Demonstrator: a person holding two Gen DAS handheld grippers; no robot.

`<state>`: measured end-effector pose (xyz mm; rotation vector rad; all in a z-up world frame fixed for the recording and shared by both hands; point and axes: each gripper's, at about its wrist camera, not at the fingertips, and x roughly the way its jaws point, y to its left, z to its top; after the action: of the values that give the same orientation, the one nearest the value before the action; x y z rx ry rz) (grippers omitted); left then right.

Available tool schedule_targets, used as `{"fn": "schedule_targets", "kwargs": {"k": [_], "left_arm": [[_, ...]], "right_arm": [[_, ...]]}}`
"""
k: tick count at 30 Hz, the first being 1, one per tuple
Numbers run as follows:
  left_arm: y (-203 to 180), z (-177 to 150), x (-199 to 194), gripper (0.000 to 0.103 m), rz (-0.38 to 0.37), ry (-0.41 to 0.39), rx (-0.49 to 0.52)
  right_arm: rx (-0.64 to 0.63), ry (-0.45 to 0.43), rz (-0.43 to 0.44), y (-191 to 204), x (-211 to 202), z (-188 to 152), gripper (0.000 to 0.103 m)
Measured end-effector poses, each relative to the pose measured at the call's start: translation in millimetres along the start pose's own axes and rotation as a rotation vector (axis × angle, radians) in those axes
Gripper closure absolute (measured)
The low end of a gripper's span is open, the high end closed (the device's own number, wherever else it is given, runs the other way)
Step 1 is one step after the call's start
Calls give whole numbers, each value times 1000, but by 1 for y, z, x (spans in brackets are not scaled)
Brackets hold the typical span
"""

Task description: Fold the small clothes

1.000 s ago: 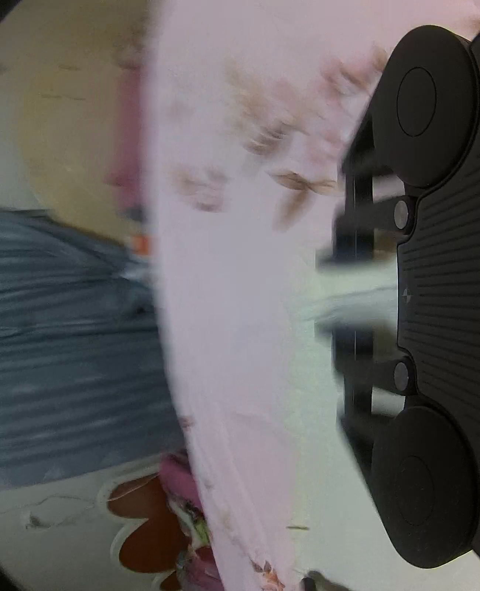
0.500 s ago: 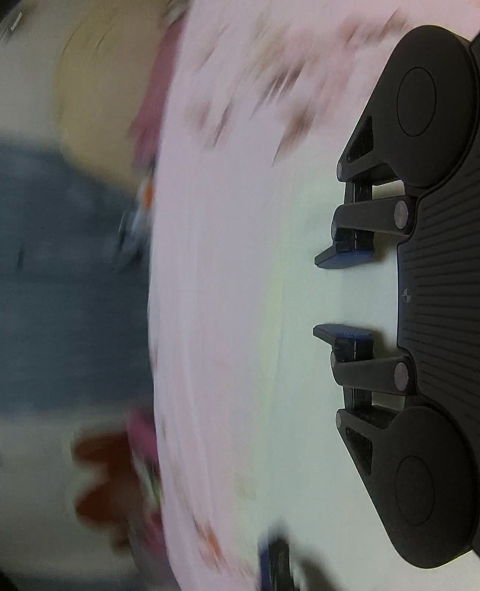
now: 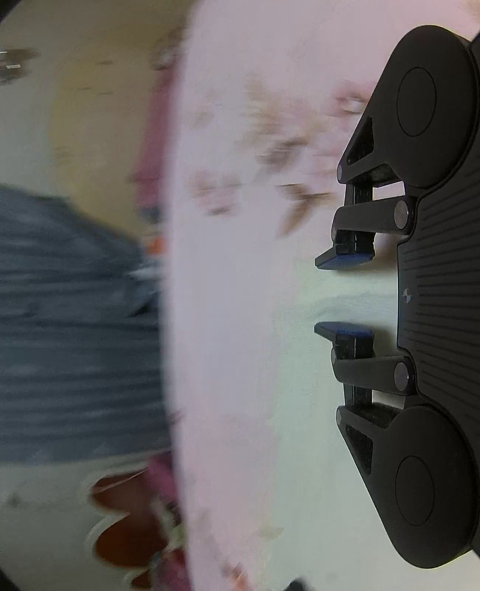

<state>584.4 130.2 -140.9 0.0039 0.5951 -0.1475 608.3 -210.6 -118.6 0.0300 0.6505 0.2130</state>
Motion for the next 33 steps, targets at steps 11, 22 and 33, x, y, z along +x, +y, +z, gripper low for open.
{"fn": "schedule_targets", "kwargs": {"k": [11, 22, 33], "left_arm": [[-72, -27, 3, 52, -167, 96, -10], [-11, -42, -10, 51, -4, 86, -1], [-54, -36, -40, 45, -81, 51, -26]], "right_arm": [[-134, 106, 281, 94, 2, -39, 72], [-45, 138, 22, 5, -5, -46, 72], [-123, 62, 153, 58, -45, -43, 72]]}}
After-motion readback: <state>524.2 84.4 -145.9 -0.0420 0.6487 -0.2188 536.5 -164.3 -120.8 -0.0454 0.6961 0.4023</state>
